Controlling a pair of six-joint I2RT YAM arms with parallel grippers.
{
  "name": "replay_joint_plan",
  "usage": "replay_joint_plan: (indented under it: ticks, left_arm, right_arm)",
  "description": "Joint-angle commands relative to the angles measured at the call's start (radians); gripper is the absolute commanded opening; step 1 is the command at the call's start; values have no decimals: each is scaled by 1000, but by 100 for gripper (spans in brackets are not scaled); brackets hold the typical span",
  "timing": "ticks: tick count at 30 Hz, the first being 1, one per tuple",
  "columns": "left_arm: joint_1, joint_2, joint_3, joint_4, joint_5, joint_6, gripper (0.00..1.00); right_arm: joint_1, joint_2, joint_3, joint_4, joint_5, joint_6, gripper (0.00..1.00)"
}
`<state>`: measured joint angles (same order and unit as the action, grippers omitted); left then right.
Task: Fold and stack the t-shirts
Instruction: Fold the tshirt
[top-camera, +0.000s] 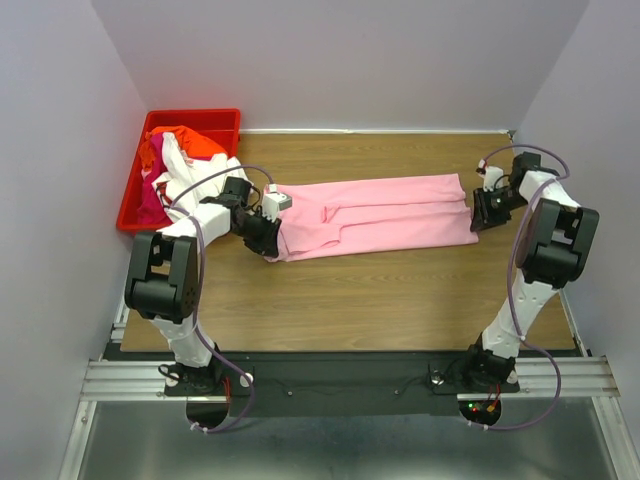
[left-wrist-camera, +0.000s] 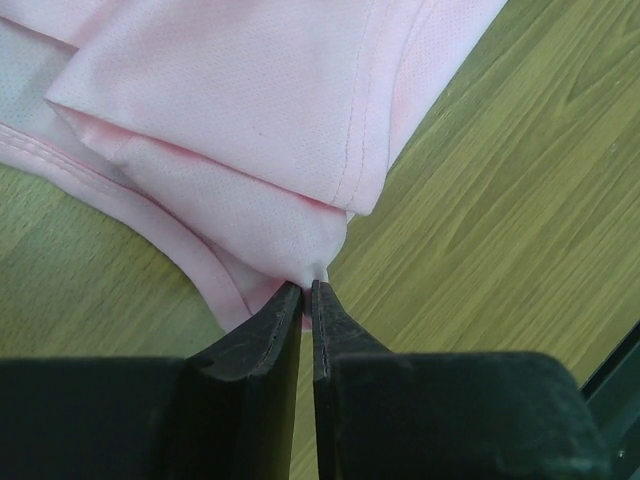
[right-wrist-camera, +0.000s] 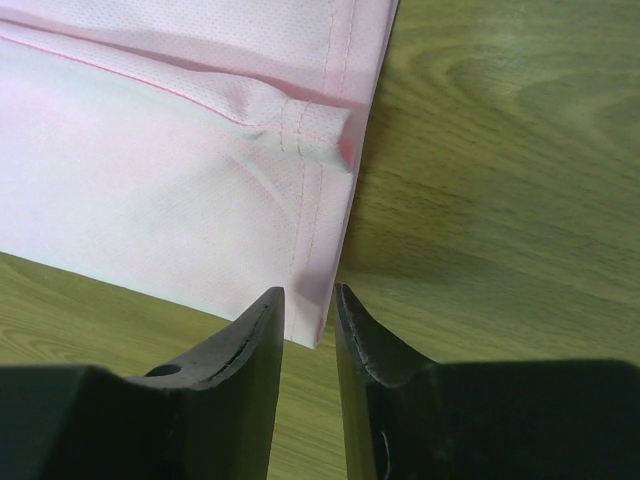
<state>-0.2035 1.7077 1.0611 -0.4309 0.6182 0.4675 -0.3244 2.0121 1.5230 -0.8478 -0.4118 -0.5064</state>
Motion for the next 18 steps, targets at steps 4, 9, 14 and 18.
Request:
replay_joint_plan:
  ticks: [4,9,14,18]
  left_arm:
    - [-2,-6,34,4,29,-9,22]
    - [-2,3,36,9,31,-10,24]
    - [-2,3,37,15,38,-17,17]
    - [-2,-25,36,-2,34,-9,0]
  right_arm:
    - [-7,31,37,-33,-9,2,37]
    - [-8,40,43,-37,-10,9,39]
    - [-8,39,49,-43,-7,6,20]
    - [-18,21,54,-51,2,0,1]
